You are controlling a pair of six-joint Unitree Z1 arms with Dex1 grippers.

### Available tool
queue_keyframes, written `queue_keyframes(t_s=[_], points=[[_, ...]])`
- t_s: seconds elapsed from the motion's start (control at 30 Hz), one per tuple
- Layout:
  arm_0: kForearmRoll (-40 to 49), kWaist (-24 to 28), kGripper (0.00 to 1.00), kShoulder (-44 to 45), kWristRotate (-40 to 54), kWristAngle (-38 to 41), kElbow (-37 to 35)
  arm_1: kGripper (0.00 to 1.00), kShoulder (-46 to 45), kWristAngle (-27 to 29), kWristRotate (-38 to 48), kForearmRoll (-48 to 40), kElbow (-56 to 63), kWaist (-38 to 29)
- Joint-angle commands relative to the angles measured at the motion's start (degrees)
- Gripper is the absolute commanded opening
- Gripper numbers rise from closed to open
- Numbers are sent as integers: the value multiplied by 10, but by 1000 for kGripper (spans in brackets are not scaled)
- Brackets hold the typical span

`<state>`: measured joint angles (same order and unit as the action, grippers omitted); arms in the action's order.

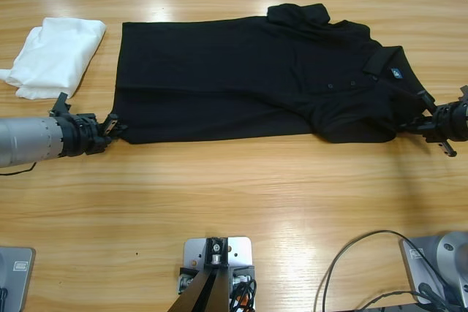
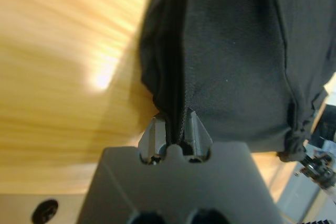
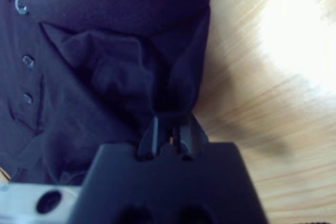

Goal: Fold clothes

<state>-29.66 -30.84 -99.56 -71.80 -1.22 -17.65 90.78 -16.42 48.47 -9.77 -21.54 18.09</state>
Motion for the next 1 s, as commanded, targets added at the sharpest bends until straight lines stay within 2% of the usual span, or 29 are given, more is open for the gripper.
queue_keyframes(t_s=[0.03, 0.23, 0.33, 0.43, 0.5, 0.6, 0.63, 0.67, 0.7, 0.8, 0.9, 1.0], points=[[179, 3, 0, 80, -22, -21, 23, 0, -59, 9, -2, 185, -57, 7], [287, 3, 0, 134, -41, -20, 6, 0, -131, 22, 1, 349, -86, 7], [353, 3, 0, 174, -43, -20, -13, 0, -155, 24, 0, 461, -134, 7], [381, 3, 0, 188, -44, -18, -21, 0, -175, 31, -6, 555, -177, 7], [381, 3, 0, 183, -45, -18, -21, 0, -187, 36, -10, 563, -179, 7], [366, 3, 0, 151, -39, -18, -23, 21, -194, 12, -14, 509, -170, 5], [360, 2, 0, 133, -36, -17, -25, 416, -193, 5, -13, 495, -167, 5], [351, -1, 0, 113, -37, -16, -26, 703, -191, 3, -10, 482, -163, 5], [344, -3, 0, 101, -39, -16, -26, 811, -191, 1, -5, 465, -156, 5], [337, -7, 0, 89, -43, -16, -34, 939, -186, -1, 20, 424, -120, 5], [338, -7, 0, 89, -43, -16, -45, 950, -177, 4, 44, 396, -98, -7], [338, -10, 0, 85, -43, -16, -49, 950, -163, 4, 83, 323, -58, -50]])
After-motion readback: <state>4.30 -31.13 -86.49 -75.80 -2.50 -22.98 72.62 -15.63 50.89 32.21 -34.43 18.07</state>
